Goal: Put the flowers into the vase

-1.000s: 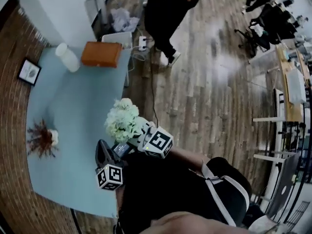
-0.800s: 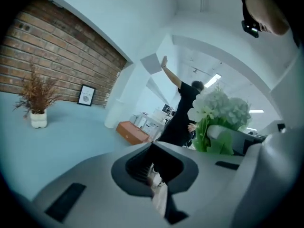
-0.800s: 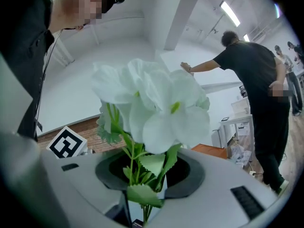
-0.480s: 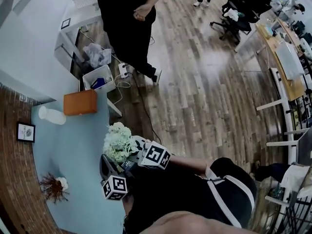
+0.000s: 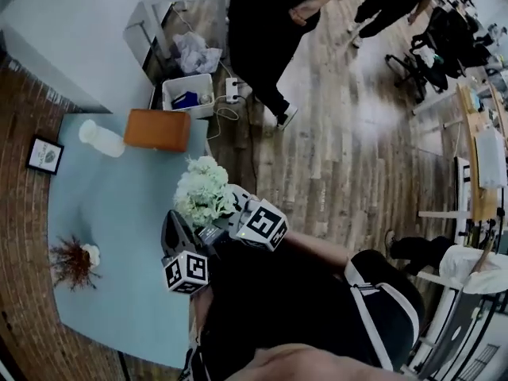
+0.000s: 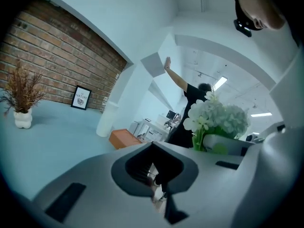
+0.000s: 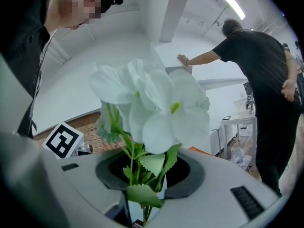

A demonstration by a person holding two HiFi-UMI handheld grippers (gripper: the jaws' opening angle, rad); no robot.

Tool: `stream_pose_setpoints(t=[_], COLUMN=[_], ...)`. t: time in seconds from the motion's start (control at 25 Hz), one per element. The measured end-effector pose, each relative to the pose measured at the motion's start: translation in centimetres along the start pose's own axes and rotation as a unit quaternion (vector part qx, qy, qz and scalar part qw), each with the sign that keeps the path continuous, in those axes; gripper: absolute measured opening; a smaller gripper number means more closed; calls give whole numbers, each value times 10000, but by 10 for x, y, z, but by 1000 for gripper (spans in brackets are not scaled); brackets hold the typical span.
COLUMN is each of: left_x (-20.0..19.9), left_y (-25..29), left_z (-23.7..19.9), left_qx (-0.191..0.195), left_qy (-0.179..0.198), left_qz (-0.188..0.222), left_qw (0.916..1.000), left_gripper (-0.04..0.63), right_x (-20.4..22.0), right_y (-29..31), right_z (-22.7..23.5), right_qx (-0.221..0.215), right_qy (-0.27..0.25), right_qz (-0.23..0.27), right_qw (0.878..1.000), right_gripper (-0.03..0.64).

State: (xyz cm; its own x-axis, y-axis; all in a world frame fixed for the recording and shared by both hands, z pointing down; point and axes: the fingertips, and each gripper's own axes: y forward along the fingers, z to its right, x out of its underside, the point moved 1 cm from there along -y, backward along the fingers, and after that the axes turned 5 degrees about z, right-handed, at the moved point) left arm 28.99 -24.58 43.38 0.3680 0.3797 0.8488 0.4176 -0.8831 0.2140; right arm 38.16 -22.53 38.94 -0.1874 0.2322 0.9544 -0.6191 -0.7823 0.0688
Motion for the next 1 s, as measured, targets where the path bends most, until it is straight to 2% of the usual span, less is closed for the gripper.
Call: stream_pose_setpoints(t=[0.12,0.2,0.36,0.52,0.64,0.84,1.0], left_x=[-27,-47,-77,-84,-91,-88,-99], left_y=[37,47,46,55,54,50,68], left_z=[-9,-22,-49,-86,-110,-118,-130], left_qx=[92,-48,-394,-567,-859,-1383,-1745], left_qy=[-237,-375,-370,-363,-459,-556,-543], left_qz=[209,407,726,719,795,904,1160], left_qw=[9995,9985,9959,9951,9921,9847,9763], left_gripper=[37,37,37,37,37,37,37], right_x=[-23,-32,-51,-47,-41,-38,-50], right_y=[39,67,109,146,170,192,225], right_z=[20,24,20,29,33,44,69], right_qx=[1,-149,-501,-511,-623,-1095,-1393], right_qy=[-51,-148,-275,-347,-206,-46,-170], right_qz=[14,-98,-205,-265,-346,-499,-480], right_qw=[10000,9997,9982,9977,9972,9927,9889], right_gripper=[161,161,161,161,161,161,161])
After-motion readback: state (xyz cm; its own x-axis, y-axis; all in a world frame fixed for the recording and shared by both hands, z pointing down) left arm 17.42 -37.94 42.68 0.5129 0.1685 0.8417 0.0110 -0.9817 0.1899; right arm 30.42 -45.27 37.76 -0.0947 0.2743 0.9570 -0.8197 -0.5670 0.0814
